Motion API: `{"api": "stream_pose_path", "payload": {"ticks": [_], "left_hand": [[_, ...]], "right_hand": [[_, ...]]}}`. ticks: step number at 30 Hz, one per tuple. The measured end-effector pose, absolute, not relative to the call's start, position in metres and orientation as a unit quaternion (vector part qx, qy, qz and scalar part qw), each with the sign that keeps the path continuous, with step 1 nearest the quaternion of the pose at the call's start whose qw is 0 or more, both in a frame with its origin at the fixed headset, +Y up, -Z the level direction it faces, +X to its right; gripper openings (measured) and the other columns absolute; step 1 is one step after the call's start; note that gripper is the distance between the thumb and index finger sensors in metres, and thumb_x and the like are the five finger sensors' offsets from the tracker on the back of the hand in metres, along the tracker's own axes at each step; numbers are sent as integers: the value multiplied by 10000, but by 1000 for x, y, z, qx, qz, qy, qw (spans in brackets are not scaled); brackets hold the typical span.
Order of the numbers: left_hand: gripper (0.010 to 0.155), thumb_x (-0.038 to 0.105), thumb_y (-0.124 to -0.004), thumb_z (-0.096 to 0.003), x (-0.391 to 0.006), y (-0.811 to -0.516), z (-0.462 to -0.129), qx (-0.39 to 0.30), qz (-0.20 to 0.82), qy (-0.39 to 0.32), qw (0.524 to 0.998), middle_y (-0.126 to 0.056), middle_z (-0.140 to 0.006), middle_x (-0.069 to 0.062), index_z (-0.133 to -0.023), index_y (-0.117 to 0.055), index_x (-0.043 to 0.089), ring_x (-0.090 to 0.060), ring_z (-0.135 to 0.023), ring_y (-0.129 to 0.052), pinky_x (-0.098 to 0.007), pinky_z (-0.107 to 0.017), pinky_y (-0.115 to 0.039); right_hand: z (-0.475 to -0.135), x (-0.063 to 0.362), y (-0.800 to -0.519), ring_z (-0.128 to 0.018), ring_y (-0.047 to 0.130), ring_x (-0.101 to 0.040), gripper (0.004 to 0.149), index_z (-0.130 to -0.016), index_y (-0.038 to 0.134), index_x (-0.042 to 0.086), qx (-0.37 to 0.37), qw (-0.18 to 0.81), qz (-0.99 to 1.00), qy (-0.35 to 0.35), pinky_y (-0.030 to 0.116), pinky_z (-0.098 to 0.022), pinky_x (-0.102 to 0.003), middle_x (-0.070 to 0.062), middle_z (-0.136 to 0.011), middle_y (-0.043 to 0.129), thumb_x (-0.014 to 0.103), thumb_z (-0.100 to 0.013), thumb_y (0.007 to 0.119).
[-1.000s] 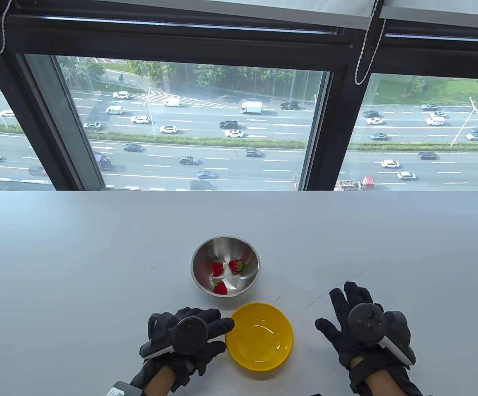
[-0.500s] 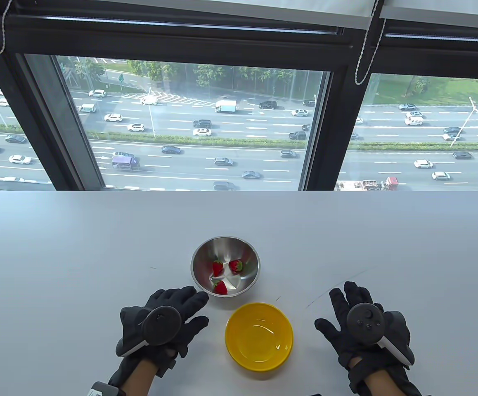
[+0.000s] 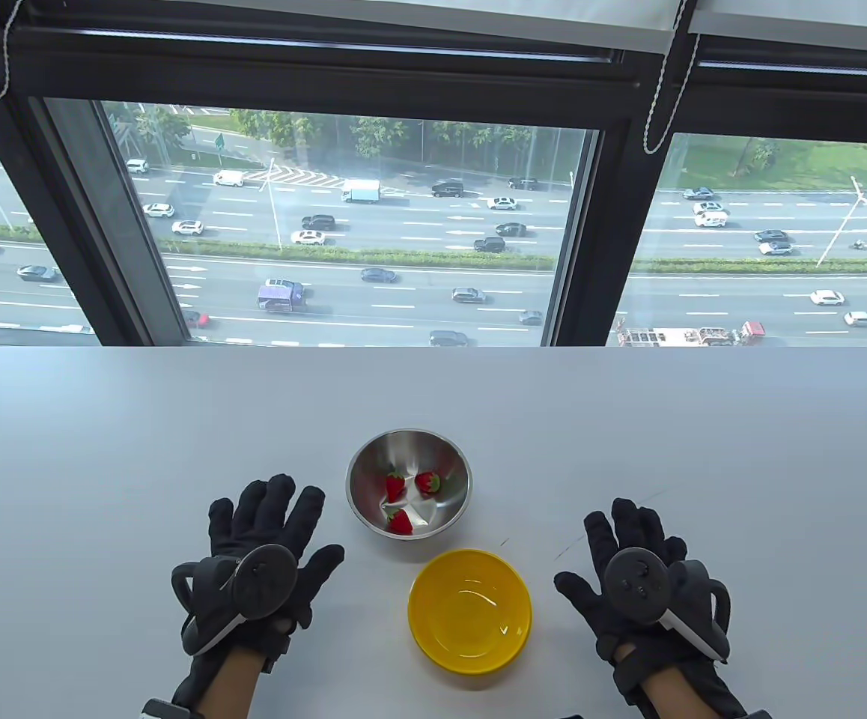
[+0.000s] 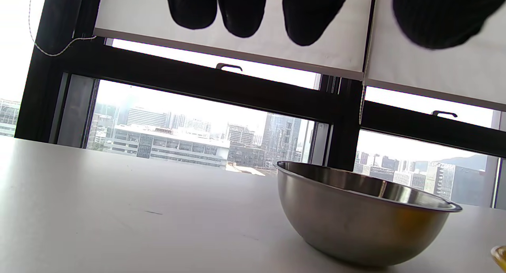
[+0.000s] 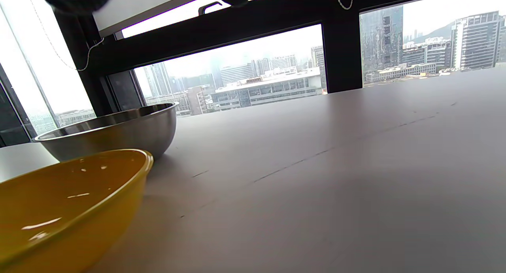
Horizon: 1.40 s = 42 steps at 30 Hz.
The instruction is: Pour strawberries from bowl into mixing bowl
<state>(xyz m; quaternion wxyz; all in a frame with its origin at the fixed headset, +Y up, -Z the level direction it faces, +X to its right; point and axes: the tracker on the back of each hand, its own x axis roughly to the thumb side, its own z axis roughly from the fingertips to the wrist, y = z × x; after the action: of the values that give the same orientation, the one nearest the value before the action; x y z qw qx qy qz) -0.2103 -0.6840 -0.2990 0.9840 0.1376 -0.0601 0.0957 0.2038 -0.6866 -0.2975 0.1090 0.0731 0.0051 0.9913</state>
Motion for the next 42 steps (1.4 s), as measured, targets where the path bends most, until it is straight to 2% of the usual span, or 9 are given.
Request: {"api": "stream_pose_path", "payload": {"ticks": [5, 9, 15, 20, 24, 42], "left_hand": [[841, 730, -716, -379, -208, -689, -300, 123, 85, -54, 987, -352, -1233, -74, -1102, -486, 368, -418, -1153, -359, -743, -725, -213], [890, 763, -695, -379, -207, -695, -303, 61, 99, -62, 991, -229, -1243, -59, -1123, -388, 382, -414, -1160, -244, -746, -718, -153], [913, 777, -663, -375, -203, -702, -303, 49, 92, -65, 992, -166, -1234, -60, -1127, -335, 376, -417, -1152, -178, -742, -709, -129], [918, 780, -630, -373, -197, -708, -304, 36, 84, -75, 993, -123, -1228, -61, -1128, -308, 369, -415, -1147, -166, -740, -704, -120], [912, 756, -612, -381, -192, -714, -305, 13, 83, -93, 992, -84, -1215, -62, -1129, -277, 355, -416, -1132, -111, -736, -674, -55], [927, 769, -581, -366, -173, -739, -305, -30, 64, -126, 990, -71, -1205, -68, -1125, -262, 344, -421, -1126, -125, -732, -674, -67]], "right_hand": [[-301, 187, -673, -1053, 230, -494, 850, -1080, 342, 239, 81, 111, 991, -6, 275, -681, -745, -150, -1145, 138, 683, -414, 627], [-307, 172, -667, -1055, 222, -491, 855, -1080, 331, 243, 88, 112, 990, -9, 271, -683, -744, -144, -1146, 129, 688, -411, 621], [-312, 150, -666, -1057, 216, -489, 855, -1081, 326, 244, 99, 132, 986, -8, 262, -683, -745, -144, -1146, 123, 690, -412, 620], [-312, 135, -672, -1059, 210, -485, 862, -1082, 322, 249, 115, 129, 985, 1, 259, -683, -746, -139, -1147, 117, 697, -407, 619], [-310, 130, -680, -1058, 203, -486, 868, -1081, 321, 250, 127, 121, 985, -2, 253, -682, -747, -137, -1147, 114, 702, -402, 618], [-299, 137, -694, -1057, 194, -483, 877, -1079, 323, 250, 146, 93, 985, -23, 240, -678, -751, -133, -1146, 114, 707, -388, 613]]}}
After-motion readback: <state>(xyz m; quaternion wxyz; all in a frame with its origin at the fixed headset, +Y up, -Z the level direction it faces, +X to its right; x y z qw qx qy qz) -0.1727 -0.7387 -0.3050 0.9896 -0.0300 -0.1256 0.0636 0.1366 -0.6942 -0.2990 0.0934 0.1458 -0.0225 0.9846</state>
